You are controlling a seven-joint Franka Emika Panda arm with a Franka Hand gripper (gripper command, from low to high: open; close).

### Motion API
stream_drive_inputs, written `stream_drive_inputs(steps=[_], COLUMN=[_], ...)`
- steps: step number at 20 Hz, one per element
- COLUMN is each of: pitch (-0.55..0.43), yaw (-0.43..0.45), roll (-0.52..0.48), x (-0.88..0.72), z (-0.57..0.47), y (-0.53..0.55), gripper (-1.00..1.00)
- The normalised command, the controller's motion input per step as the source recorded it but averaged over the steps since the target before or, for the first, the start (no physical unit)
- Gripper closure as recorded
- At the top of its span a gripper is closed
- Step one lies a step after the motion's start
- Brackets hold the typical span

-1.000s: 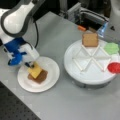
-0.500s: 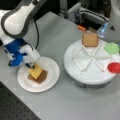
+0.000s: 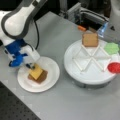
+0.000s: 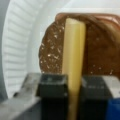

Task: Ingredient selection for cheeseburger or sandwich

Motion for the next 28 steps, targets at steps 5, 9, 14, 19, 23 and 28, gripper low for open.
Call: stream_drive_inputs(steps=[5, 9, 14, 19, 23, 28], pitch=[-0.064, -0.072, -0.067, -0.06, -0.057, -0.051], yaw=[0.1, 0.102, 0.108, 0.117, 0.132, 0.141], roll=[-0.167, -0.167, -0.166, -0.172, -0.167, -0.163], x=[-0.02, 0.0, 0.0, 0.0, 0.0, -0.03], z=[-0.07, -0.07, -0.05, -0.05, -0.05, -0.06], y=[0.09, 0.09, 0.08, 0.05, 0.02, -0.02], gripper=[1.0, 1.0, 1.0, -1.0, -1.0, -1.0])
